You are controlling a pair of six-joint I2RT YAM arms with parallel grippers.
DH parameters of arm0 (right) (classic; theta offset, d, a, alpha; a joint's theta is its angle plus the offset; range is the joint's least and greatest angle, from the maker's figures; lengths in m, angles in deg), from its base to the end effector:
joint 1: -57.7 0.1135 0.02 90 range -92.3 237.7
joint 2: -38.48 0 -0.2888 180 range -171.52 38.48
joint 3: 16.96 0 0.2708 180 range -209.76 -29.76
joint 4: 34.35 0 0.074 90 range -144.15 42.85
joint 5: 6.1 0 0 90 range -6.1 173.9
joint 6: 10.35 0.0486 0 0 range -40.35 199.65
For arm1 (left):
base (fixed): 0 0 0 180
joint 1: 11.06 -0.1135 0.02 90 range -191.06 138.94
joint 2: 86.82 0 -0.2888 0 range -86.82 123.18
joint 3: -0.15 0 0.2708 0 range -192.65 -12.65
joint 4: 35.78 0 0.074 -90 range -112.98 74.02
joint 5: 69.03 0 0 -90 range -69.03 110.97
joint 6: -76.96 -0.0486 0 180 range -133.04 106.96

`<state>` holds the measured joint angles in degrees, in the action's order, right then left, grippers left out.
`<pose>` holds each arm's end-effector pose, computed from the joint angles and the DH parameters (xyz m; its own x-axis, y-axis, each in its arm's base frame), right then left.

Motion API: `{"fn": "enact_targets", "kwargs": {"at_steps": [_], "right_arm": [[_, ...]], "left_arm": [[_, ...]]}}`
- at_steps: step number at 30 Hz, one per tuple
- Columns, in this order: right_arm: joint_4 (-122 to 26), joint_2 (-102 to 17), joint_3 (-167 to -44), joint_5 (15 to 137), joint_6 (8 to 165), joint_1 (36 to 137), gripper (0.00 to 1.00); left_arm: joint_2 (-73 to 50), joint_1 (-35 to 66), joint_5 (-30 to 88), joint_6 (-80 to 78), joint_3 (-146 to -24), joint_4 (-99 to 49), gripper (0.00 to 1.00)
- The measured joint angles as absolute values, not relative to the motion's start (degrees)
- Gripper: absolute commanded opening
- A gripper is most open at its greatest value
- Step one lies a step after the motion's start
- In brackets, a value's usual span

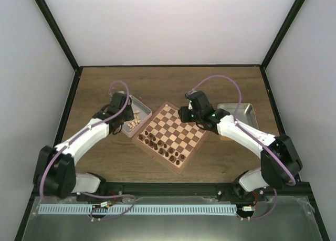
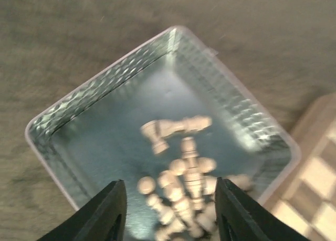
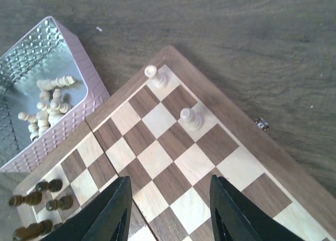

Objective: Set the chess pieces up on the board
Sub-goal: Pick up the chess piece from the storage box.

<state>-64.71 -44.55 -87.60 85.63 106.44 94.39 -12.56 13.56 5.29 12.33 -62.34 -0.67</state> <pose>0.2731 0.2016 0.2589 -0.7471 0.0052 -0.6647 -0.2719 0.9101 0.3127 0.2685 -0.1086 0.2481 -0.6995 -0.1332 -0.7021 -0.0736 0.9907 -0.1146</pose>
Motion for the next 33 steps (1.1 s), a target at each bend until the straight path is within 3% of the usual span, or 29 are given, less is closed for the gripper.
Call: {"fn": "enact_targets", "kwargs": {"at_steps": [4, 12, 25, 33], "right_arm": [[-62.8, -42.9, -83.9, 82.8, 106.4, 94.1, 0.42], [-60.7, -40.0, -79.6, 80.8, 106.4, 94.1, 0.42], [-58.9, -37.6, -78.3, 79.6, 106.2, 93.8, 0.41], [-58.0, -37.8, -77.2, 78.5, 106.2, 93.8, 0.41]], "left_arm": [[-4.3, 10.2, 5.6, 14.7, -64.9, 2.1, 0.39], [8.1, 9.3, 4.8, 14.8, -73.6, 6.5, 0.35], [9.8, 9.2, 4.6, 14.5, -70.5, 7.9, 0.31], [11.0, 9.2, 6.0, 13.7, -69.9, 6.3, 0.1]]}}
